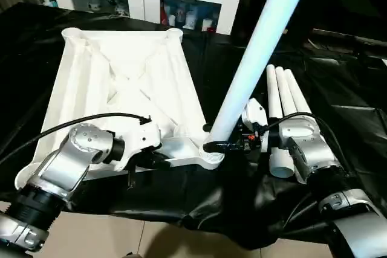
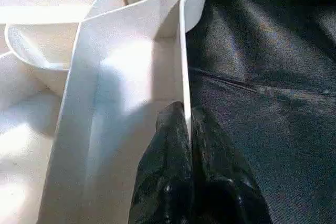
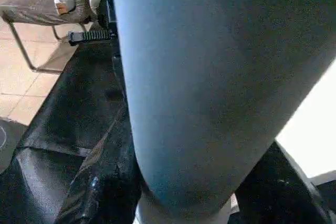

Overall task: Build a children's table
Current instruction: Insert table leg to table base

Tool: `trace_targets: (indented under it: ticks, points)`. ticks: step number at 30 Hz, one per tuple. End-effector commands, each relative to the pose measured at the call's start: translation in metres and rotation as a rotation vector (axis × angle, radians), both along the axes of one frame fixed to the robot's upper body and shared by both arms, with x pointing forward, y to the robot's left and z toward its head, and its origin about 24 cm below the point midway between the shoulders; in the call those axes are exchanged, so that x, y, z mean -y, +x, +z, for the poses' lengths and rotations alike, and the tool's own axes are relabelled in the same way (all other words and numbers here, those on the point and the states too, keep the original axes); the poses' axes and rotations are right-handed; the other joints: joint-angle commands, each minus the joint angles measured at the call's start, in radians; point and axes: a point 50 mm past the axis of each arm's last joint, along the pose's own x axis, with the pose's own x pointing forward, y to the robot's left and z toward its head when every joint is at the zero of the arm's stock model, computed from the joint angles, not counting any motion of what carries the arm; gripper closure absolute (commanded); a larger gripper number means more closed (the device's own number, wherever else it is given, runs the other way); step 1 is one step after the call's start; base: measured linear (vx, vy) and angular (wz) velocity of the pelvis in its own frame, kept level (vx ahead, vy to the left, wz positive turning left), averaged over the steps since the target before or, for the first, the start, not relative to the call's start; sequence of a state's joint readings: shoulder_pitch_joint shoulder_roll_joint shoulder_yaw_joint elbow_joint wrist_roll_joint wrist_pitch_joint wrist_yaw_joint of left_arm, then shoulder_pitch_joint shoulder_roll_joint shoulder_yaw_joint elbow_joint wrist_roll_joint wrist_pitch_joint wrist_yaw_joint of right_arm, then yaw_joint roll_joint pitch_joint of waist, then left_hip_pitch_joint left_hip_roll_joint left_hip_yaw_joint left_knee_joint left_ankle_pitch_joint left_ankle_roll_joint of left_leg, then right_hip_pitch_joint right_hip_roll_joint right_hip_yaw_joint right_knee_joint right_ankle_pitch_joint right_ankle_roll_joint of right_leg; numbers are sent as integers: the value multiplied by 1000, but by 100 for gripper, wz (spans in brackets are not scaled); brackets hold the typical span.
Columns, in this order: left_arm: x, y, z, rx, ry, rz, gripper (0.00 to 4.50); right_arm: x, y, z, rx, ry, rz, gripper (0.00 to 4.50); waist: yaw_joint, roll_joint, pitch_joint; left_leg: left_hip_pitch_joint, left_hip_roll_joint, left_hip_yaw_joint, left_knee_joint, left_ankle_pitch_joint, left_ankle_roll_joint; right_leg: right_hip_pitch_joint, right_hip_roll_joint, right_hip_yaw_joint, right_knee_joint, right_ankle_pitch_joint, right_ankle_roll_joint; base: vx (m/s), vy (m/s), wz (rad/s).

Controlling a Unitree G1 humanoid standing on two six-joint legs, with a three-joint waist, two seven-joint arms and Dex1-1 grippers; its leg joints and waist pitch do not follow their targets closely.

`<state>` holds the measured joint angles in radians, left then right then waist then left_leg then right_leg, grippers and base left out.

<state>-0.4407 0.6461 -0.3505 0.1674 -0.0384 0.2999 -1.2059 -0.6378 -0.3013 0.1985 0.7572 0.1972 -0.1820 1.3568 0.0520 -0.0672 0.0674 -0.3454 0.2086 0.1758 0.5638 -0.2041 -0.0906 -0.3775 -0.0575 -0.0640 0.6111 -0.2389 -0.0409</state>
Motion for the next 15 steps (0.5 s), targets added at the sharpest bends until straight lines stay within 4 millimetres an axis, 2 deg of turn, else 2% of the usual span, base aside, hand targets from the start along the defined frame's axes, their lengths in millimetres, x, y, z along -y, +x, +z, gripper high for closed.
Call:
trace_targets:
  ticks: [1,3,4,5,6,7,8,9,12,13,14,15]
  points:
    - [1,4,7,34,13,-22,450,27,-31,-77,-250,-290,-113,264,-7,30,-24,9,38,-3,-71,-124,48,31,-81,57,-63,-2,-246,0,0,0]
    - [3,11,6,44,-10,63,450,25,-23,-81,-216,-276,-274,264,-11,30,-8,11,39,-7,-84,-238,17,25,-84,58,-82,-185,-221,0,0,0]
    - [3,11,6,44,-10,63,450,25,-23,-81,-216,-276,-274,264,-11,28,-8,18,39,-8,-86,-286,3,22,-85,59,-89,-269,-207,-57,-4,0]
    - [8,18,4,55,-29,140,450,22,-15,-84,-208,-261,-420,264,-16,27,-2,28,37,-17,-87,-379,-27,11,-92,63,-107,-474,-155,-57,-4,0]
    - [9,21,3,58,-33,159,450,21,-13,-84,-208,-257,-461,264,-20,26,-2,32,34,-25,-89,-413,-38,9,-93,60,-114,-555,-123,-77,0,-4]
    - [12,23,2,60,-37,186,450,19,-11,-85,-214,-246,-520,264,-23,23,-3,26,33,-30,-92,-421,-38,13,-93,59,-115,-576,-109,-67,11,-16]
    - [16,28,0,63,-41,222,450,16,-7,-87,-230,-233,-601,264,-27,22,-5,13,33,-36,-98,-405,-37,20,-95,57,-114,-583,-88,-67,11,-16]
    - [18,30,0,67,-43,238,450,14,-6,-87,-241,-228,-633,264,-28,23,-7,11,34,-38,-98,-401,-39,19,-94,56,-113,-582,-85,-71,16,-21]
    - [30,39,-5,68,-44,320,450,4,-1,-92,-302,-219,-763,264,-26,23,-9,22,31,-33,-94,-406,-24,6,-93,57,-123,-571,-89,-47,6,-9]
    - [31,40,-5,66,-43,333,450,3,0,-92,-310,-218,-777,264,-26,28,-8,27,31,-32,-92,-417,-26,0,-93,58,-125,-571,-94,0,0,0]
    - [40,46,-9,47,-36,410,450,-7,3,-94,-371,-209,-865,264,-26,35,-8,31,30,-33,-93,-427,-34,0,-91,57,-123,-558,-99,0,0,0]
    - [43,47,-10,44,-32,425,450,-10,4,-94,-387,-207,-890,264,-29,34,-4,33,30,-33,-94,-449,-37,-4,-88,55,-126,-572,-96,-57,12,-7]
